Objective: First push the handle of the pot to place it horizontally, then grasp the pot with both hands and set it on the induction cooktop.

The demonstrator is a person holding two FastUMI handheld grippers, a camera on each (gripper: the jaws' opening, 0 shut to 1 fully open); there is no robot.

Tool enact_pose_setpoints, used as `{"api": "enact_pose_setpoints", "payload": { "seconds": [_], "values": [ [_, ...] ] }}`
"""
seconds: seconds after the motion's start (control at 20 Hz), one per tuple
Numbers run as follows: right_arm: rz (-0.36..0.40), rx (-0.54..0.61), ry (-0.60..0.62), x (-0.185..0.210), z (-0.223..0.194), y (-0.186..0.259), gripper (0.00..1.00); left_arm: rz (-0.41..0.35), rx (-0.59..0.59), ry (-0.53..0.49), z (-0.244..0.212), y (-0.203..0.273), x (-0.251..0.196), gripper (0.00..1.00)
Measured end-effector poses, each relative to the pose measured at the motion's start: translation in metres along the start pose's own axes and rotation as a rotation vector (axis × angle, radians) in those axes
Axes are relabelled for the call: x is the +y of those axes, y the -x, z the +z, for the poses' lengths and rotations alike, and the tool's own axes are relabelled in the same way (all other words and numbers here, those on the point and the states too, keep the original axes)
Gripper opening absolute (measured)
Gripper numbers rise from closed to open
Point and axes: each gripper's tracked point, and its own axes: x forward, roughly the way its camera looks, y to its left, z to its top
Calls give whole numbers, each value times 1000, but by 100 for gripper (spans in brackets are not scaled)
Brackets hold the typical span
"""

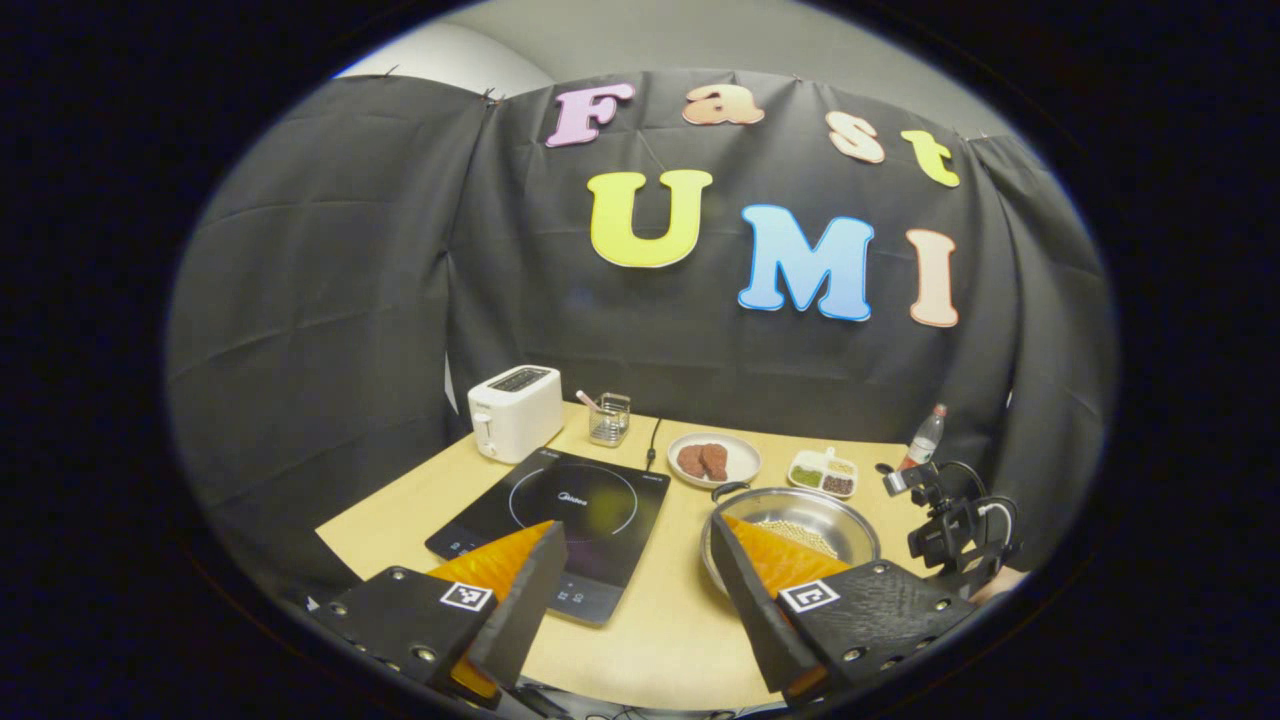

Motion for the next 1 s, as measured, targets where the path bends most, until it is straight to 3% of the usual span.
{"api": "enact_pose_setpoints", "payload": {
  "seconds": [1.0],
  "values": [
    [-66, -38, -36, -104, 12, 8, 2, 36, -8, -30, 3, -26, -75, 88]
  ]
}}
